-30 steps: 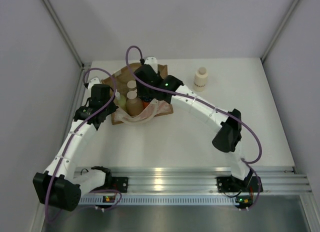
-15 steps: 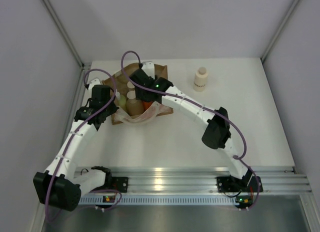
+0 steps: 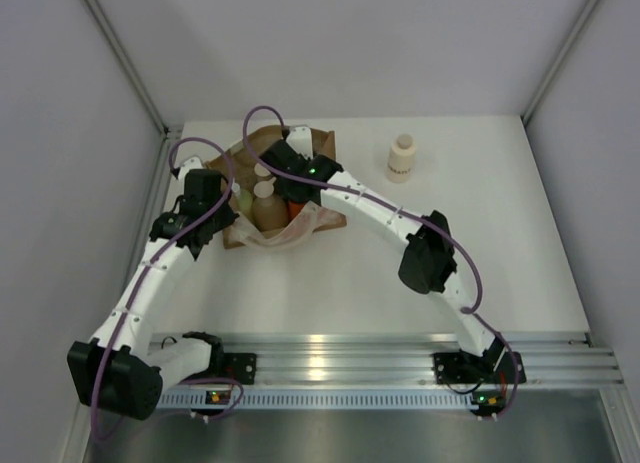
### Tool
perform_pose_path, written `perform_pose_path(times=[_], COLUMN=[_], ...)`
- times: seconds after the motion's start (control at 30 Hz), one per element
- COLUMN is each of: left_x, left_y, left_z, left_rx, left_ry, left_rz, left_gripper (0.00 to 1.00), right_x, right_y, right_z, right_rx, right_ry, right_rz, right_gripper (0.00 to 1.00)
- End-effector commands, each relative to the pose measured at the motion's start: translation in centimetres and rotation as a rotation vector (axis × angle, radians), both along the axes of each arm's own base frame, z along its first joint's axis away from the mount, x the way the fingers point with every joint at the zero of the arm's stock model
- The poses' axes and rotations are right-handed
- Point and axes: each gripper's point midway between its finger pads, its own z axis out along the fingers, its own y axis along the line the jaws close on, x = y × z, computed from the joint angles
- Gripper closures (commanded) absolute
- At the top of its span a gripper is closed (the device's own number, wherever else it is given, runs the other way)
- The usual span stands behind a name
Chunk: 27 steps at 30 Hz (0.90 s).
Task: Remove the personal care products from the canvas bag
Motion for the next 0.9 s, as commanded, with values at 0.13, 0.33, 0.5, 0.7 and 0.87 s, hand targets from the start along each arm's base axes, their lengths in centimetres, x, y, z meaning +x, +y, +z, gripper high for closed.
perform_pose_path(times=[0.13, 0.33, 0.5, 0.7, 0.87], left_x=[-1.7, -1.6, -1.6, -1.6, -1.6], left_y=[-0.2, -0.3, -0.2, -0.1, -0.1], left_z=[-2.5, -2.6, -2.6, -2.5, -2.4], left_rx=[-0.003, -0.001, 0.003, 0.006, 0.007], left_ry=[0.110, 0.112, 0.112, 0.110, 0.110], left_rz=[-0.022, -0.026, -0.028, -0.025, -0.023], left_gripper=[1.00, 1.00, 1.00, 1.00, 1.00], right_x=[0.4, 0.9, 0.8, 0.2, -1.1], right_y=[0.0, -0.2, 0.3, 1.9, 1.8], right_z=[-2.6, -2.8, 0.2, 7.7, 14.5], right_rx=[-0.030, -0.062, -0.047, 0.052, 0.111], right_ry=[0.060, 0.035, -0.024, -0.161, -0.277], right_rz=[0.035, 0.047, 0.101, 0.254, 0.367], right_gripper=[0.54, 0.76, 1.00, 1.00, 1.00])
